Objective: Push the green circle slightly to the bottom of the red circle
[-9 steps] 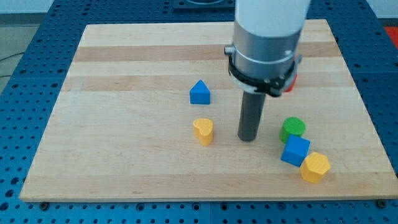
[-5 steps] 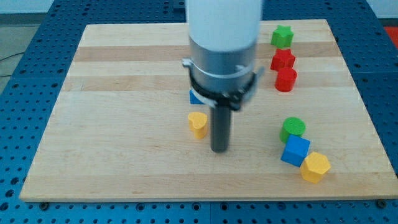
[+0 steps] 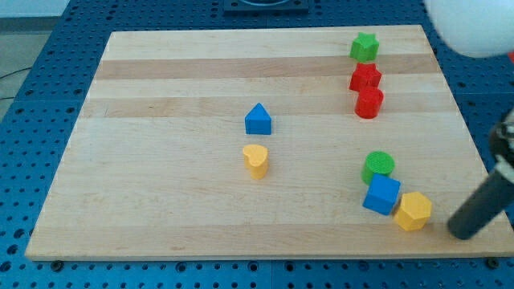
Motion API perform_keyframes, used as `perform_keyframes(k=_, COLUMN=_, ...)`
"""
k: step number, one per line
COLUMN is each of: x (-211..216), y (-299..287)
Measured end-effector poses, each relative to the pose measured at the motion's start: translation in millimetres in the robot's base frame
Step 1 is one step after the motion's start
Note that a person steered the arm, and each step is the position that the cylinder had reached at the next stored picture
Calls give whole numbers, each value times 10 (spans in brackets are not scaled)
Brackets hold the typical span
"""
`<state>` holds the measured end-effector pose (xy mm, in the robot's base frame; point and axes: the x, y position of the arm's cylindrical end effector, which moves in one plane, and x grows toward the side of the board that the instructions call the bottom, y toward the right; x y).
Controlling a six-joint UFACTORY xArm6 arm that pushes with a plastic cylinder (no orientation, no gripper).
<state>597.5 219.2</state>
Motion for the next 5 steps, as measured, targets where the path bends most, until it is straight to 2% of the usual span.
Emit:
perform_keyframes(k=1, x=-79, y=-519)
perform_keyframes(k=2, x=-324, y=-729)
perform_keyframes(k=4, x=-639, y=-937)
perform_keyframes(k=5, x=-639, y=-732)
